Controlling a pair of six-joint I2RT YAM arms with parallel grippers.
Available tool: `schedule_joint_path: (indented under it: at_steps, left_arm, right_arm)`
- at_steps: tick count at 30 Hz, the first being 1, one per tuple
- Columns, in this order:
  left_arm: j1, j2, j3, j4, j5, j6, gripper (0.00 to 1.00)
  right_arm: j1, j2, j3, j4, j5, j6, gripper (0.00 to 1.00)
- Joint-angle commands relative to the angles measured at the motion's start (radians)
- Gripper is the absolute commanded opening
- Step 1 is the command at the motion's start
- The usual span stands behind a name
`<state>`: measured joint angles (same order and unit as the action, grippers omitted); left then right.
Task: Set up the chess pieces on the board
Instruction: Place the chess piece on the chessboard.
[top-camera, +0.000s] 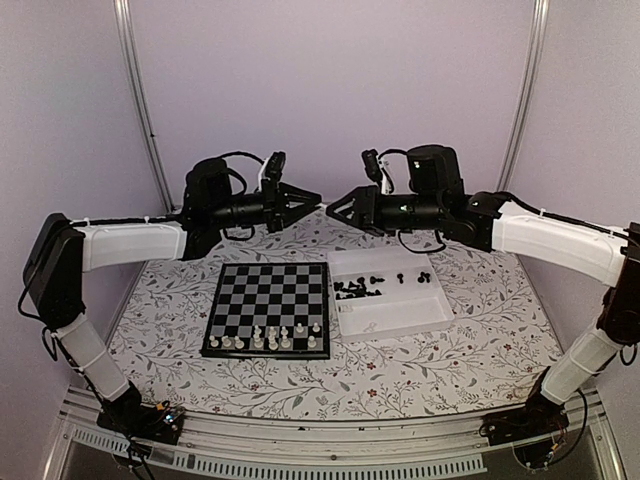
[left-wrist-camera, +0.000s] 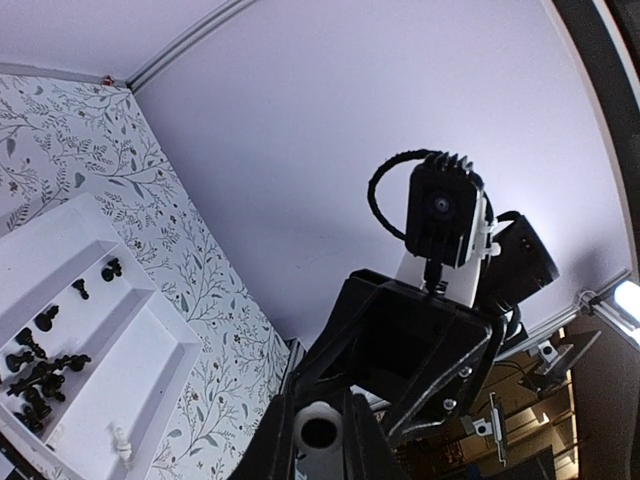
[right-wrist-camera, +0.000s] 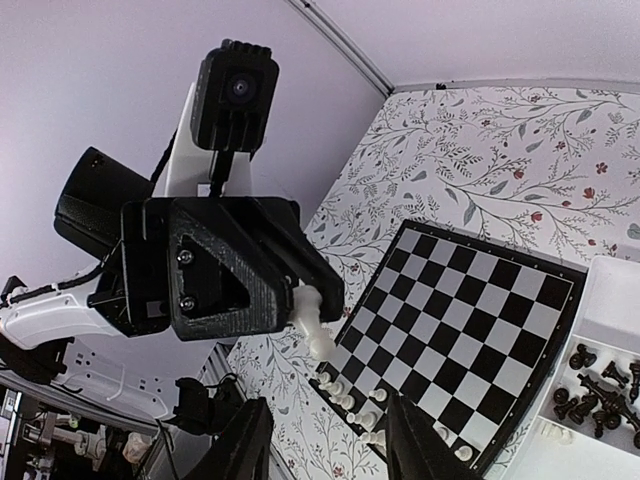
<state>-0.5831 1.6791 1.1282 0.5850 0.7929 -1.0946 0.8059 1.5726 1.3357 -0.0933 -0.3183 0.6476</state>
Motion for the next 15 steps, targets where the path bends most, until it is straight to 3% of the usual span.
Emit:
schedule_joint_path:
  at_steps: [1,15]
  left_arm:
    - [-0.012,-0.017,-0.010,0.059,-0.009,-0.028,0.09]
    - [-0.043,0.001,0.007,0.047,0.003,-0.031,0.09]
  right_arm:
    - [0.003,0.019,0.006,0.082,-0.042,0.052,0.41]
    - [0.003,0.019,-0.039,0.160,-0.048,0.094,0.31]
